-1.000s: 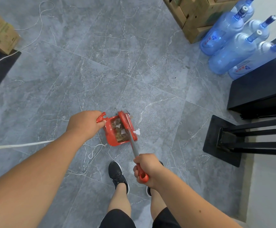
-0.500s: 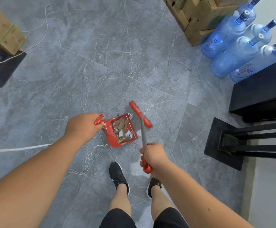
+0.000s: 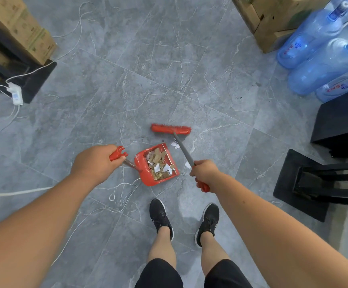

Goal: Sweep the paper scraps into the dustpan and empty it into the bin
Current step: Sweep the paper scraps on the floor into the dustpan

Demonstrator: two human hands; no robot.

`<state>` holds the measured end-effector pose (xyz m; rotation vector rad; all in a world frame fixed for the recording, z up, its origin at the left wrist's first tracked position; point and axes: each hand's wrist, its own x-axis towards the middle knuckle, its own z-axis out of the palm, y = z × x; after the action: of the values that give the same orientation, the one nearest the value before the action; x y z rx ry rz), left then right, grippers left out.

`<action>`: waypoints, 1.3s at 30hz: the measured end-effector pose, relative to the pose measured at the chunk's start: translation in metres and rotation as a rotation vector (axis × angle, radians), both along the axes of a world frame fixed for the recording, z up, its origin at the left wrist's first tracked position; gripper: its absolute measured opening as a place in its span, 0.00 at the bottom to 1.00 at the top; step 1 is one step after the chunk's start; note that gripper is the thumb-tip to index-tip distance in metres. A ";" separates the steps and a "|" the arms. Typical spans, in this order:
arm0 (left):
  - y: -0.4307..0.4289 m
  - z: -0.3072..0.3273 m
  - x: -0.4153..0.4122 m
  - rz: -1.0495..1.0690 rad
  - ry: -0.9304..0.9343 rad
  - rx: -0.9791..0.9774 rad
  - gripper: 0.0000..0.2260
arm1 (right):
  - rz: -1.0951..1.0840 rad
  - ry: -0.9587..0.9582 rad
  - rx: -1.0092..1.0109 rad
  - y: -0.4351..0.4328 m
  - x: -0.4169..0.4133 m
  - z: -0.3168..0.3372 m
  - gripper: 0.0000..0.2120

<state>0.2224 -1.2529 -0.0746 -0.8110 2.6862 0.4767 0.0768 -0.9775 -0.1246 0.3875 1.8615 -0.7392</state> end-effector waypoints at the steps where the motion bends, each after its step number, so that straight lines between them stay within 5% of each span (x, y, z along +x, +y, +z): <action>1: -0.001 0.001 0.002 0.007 0.000 0.003 0.13 | 0.011 -0.012 0.019 0.005 0.003 -0.001 0.23; 11: -0.013 0.009 -0.001 -0.024 -0.017 -0.015 0.15 | 0.044 -0.029 0.077 0.084 0.051 0.014 0.18; 27: -0.002 0.005 -0.026 -0.160 -0.010 0.043 0.16 | -0.597 -0.025 -0.073 0.085 0.090 0.048 0.20; 30: 0.000 -0.002 -0.030 -0.166 -0.024 0.045 0.14 | -0.702 -0.015 -0.095 0.071 0.091 0.041 0.13; 39: 0.001 -0.011 -0.054 -0.276 -0.051 0.055 0.14 | -0.742 -0.062 -0.062 0.033 0.103 0.014 0.05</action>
<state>0.1684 -1.2516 -0.0859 -0.4217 2.6678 0.4538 0.1800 -0.9447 -0.1108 1.0763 1.6162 -1.2520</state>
